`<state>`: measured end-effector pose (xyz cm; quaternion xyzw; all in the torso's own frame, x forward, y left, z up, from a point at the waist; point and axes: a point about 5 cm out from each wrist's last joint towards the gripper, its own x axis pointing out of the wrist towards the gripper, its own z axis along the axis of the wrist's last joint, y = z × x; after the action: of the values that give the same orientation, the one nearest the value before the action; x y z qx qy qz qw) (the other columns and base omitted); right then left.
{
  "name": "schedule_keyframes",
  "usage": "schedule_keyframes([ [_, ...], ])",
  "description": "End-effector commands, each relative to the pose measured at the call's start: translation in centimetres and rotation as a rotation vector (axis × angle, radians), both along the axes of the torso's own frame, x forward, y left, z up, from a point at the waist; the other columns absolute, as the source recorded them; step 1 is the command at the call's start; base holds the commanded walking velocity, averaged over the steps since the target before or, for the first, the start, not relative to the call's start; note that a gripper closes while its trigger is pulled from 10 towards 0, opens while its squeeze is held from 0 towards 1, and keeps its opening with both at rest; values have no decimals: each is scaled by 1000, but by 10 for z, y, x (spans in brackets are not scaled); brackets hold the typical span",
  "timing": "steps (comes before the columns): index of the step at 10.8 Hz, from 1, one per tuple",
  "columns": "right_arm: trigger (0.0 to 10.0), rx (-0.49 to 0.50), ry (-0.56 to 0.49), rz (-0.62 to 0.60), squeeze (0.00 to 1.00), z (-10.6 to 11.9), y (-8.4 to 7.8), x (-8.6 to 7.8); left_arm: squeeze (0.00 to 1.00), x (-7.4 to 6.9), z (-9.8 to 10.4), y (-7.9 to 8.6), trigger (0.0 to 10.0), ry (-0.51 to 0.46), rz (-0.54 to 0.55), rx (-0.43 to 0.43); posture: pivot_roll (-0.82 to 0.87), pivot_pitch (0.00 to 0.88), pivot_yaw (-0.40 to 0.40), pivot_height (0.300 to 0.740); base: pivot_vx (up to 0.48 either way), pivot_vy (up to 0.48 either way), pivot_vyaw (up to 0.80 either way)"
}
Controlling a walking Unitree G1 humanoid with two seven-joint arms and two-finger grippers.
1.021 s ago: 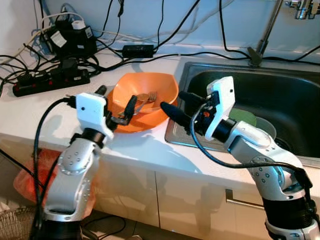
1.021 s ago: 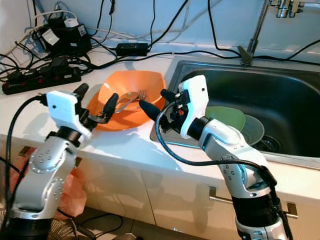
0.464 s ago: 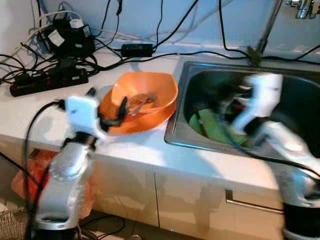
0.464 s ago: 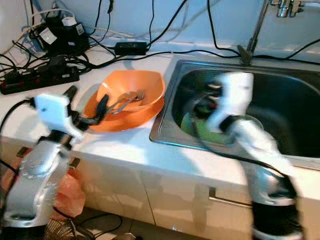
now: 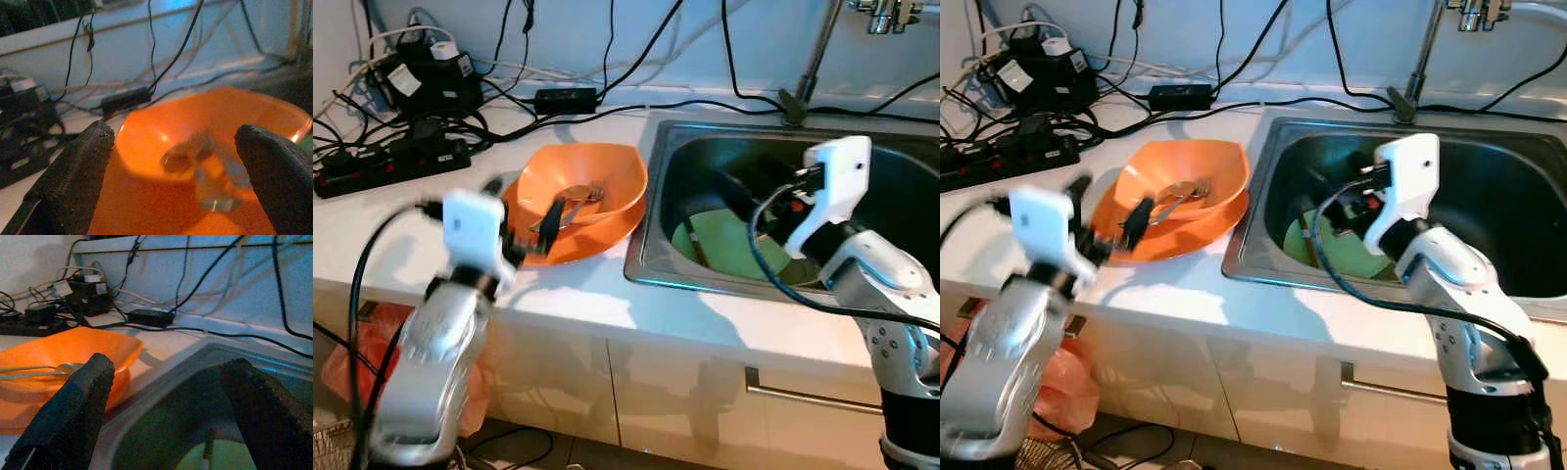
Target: Kitchen organization
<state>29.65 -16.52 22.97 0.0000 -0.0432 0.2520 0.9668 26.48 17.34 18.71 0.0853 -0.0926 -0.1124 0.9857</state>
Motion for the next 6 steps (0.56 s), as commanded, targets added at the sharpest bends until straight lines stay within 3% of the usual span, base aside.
schedule_keyframes([
  [1, 10000, 13, 8, 52, 0, 2, 7, 1, 0, -4, 7, 2, 10000, -54, -4, 43, 76, 19, 54, 740, 0, 0, 0],
  [3, 10000, 15, 62, 200, 0, -5, 20, -8, 0, -12, -2, 10, 10000, -41, 29, 86, 82, 19, 53, 740, 0, 0, 0],
  [6, 10000, 31, 65, 224, 0, -7, 26, -11, 0, -10, -10, 17, 10000, -65, 74, 172, 88, 21, 57, 740, 0, 0, 0],
])
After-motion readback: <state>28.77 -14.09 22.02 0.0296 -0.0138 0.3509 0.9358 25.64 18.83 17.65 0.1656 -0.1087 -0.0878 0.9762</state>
